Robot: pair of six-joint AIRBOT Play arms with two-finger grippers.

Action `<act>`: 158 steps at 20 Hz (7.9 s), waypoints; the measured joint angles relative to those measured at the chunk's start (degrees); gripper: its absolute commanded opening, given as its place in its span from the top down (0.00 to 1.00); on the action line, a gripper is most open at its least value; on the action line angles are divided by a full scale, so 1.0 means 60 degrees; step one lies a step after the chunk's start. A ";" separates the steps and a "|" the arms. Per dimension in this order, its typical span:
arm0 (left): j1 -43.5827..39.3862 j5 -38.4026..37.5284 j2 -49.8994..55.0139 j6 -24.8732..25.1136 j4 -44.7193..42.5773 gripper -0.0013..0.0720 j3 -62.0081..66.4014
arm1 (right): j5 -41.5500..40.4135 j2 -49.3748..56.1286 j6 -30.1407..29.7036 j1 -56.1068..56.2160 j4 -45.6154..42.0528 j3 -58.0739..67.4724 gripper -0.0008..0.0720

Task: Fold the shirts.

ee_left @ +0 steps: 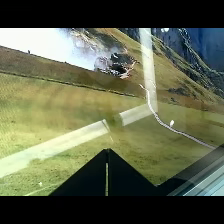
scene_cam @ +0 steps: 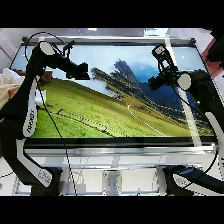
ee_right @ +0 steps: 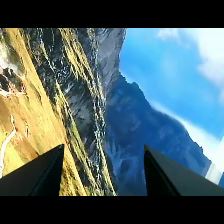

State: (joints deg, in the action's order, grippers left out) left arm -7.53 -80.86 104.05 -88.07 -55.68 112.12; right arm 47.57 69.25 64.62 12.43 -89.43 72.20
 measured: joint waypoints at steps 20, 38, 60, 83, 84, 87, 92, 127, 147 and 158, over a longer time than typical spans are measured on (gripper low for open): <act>0.0000 0.0637 0.0015 0.0302 -0.0240 0.56 -0.0004 | -0.1719 0.0007 -0.0036 0.0000 0.0240 -0.0004 0.23; 0.4080 0.1464 0.0004 -0.0776 -0.9963 0.09 0.0004 | -0.1388 0.0007 0.0627 0.0000 0.1789 -0.0004 0.23; 0.5519 0.1406 -0.1220 0.0546 -0.2127 0.97 0.1231 | -0.1683 -0.0240 0.2087 0.0004 0.2634 0.0466 0.23; -0.0452 0.0514 -0.3013 0.2670 0.1996 0.01 -0.0998 | 0.2732 -0.2204 0.2528 0.0004 -0.0769 0.1749 0.23; -0.0517 0.0535 -0.2812 0.2401 0.1690 0.01 -0.1049 | 0.2922 -0.1909 0.2521 0.0004 -0.0820 0.1585 0.23; -0.0812 -0.0033 -0.2062 0.1909 0.1155 0.01 -0.1140 | 0.3373 -0.1042 0.2688 -0.0120 -0.1847 0.0794 0.23; -0.1785 -0.0903 -0.0645 0.1752 0.0838 0.01 -0.1184 | 0.3923 -0.0346 0.3224 -0.1293 -0.2481 -0.0481 0.23; -0.4583 -0.0197 0.1585 0.0171 -0.4732 0.96 -0.0954 | 0.2317 -0.0178 0.2386 -0.4044 -0.0080 -0.3748 0.23; -0.4583 -0.0361 0.1585 0.0175 -0.5158 0.96 -0.0627 | 0.1763 0.1337 0.0667 -0.5468 0.3690 -0.4280 0.95; -0.4313 -0.1268 -0.0015 0.0109 -0.8419 0.96 0.1184 | 0.3934 -0.0113 -0.0907 -0.5479 0.5388 -0.2186 0.96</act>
State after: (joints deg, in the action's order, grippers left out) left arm -33.41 -88.47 103.96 -87.42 -106.19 119.22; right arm 71.18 68.58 59.18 -20.45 -57.10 59.09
